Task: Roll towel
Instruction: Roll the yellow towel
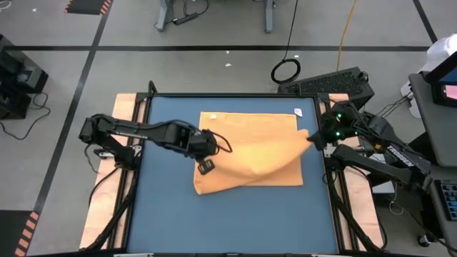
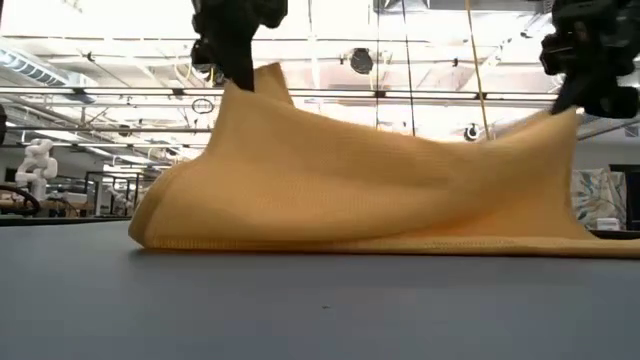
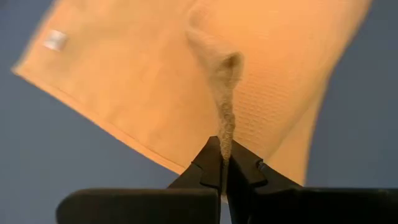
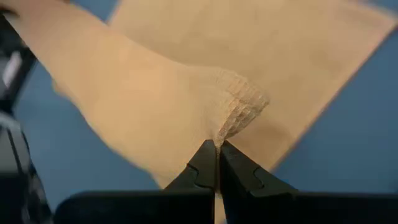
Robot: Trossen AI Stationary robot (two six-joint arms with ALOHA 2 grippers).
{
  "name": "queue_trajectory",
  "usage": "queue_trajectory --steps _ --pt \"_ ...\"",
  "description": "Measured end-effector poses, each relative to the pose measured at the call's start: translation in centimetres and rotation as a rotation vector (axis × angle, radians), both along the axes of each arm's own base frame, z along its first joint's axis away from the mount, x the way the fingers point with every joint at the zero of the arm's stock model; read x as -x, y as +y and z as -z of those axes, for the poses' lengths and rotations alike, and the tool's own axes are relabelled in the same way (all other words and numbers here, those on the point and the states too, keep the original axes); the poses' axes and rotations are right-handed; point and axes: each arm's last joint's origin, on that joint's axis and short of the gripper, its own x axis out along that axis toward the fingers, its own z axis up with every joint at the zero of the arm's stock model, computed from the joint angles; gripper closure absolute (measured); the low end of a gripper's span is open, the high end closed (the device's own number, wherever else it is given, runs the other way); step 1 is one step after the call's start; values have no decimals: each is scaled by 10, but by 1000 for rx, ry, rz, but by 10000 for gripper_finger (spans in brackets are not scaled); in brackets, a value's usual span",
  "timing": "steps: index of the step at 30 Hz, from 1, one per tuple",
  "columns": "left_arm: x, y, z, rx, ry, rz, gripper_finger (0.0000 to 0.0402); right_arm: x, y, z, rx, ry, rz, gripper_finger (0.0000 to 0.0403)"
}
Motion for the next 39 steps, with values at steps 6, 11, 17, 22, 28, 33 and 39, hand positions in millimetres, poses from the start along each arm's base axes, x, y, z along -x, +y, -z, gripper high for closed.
queue_trajectory --steps 6,11,17,22,28,33,39 --pt "5 20 -27 -21 -31 -61 394 -10 -5 -13 -54 -196 27 403" --pt "26 21 -69 -61 -128 -45 394 -5 4 -31 -178 -264 -31 403" --pt "45 40 -82 -207 -108 -3 394 8 16 -49 -226 -226 -10 403" --pt "46 52 -81 -167 -98 22 394 12 17 -60 -192 -230 53 403" --pt "45 54 -74 -194 -71 -1 394 12 11 -52 -56 -140 140 403" --pt "39 51 -56 -130 -81 -34 394 8 4 -31 -15 -36 175 403" --pt "33 53 -25 -162 -50 -66 394 1 -7 -9 62 27 268 403"
